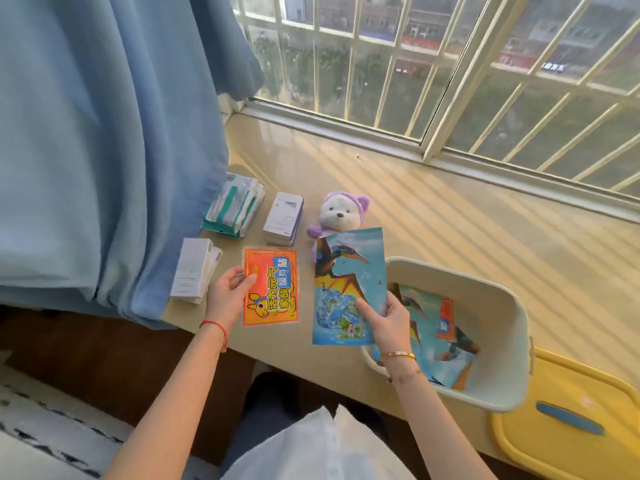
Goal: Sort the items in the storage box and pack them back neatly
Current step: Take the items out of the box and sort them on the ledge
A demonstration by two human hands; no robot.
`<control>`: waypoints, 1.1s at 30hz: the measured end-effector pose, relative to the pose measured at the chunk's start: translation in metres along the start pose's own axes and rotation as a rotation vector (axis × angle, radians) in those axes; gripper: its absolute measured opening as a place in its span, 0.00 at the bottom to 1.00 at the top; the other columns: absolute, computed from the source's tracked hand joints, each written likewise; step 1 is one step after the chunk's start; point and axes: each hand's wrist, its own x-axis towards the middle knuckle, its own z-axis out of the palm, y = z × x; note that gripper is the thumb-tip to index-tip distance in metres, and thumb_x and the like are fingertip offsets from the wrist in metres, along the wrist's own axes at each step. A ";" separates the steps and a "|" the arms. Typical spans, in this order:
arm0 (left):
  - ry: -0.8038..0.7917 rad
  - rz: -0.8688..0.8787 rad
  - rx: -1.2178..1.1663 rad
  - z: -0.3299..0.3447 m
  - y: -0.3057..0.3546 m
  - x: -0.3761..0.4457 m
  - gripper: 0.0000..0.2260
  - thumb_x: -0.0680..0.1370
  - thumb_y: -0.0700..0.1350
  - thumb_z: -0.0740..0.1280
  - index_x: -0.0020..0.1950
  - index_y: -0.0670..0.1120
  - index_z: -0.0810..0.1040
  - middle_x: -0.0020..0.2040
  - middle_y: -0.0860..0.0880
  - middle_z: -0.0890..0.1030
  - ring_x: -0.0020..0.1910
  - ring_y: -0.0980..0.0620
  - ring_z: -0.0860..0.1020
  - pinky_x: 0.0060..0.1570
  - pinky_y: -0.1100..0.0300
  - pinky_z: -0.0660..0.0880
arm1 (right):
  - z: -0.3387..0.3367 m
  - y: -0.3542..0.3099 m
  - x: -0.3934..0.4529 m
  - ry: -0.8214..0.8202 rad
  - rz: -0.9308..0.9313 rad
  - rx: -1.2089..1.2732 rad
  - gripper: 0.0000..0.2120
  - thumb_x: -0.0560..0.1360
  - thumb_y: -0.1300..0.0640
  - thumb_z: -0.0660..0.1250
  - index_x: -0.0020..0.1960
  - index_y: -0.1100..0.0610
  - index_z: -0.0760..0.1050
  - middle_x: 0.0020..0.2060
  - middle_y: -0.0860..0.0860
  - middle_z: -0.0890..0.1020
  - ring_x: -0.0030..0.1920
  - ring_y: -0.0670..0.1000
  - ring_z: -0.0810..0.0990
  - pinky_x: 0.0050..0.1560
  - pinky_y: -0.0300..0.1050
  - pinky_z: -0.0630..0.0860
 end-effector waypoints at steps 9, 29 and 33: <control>-0.200 -0.099 0.215 -0.046 -0.045 0.103 0.19 0.78 0.42 0.66 0.68 0.42 0.70 0.59 0.45 0.80 0.48 0.50 0.81 0.50 0.53 0.79 | 0.110 0.056 0.005 0.185 0.173 -0.017 0.12 0.70 0.55 0.74 0.51 0.51 0.75 0.47 0.50 0.84 0.46 0.48 0.84 0.42 0.46 0.82; -0.317 -0.005 0.497 -0.039 -0.130 0.161 0.21 0.78 0.43 0.66 0.70 0.45 0.69 0.60 0.47 0.79 0.52 0.56 0.77 0.51 0.60 0.75 | 0.145 0.167 0.036 0.373 0.325 -0.647 0.18 0.74 0.55 0.69 0.60 0.55 0.67 0.54 0.51 0.79 0.51 0.51 0.79 0.44 0.44 0.76; -0.336 0.106 0.632 -0.049 -0.119 0.152 0.23 0.78 0.47 0.65 0.72 0.47 0.66 0.63 0.47 0.77 0.57 0.51 0.77 0.53 0.56 0.76 | 0.143 0.165 0.027 0.364 0.262 -0.820 0.22 0.73 0.56 0.70 0.63 0.56 0.67 0.56 0.53 0.76 0.57 0.53 0.75 0.55 0.49 0.76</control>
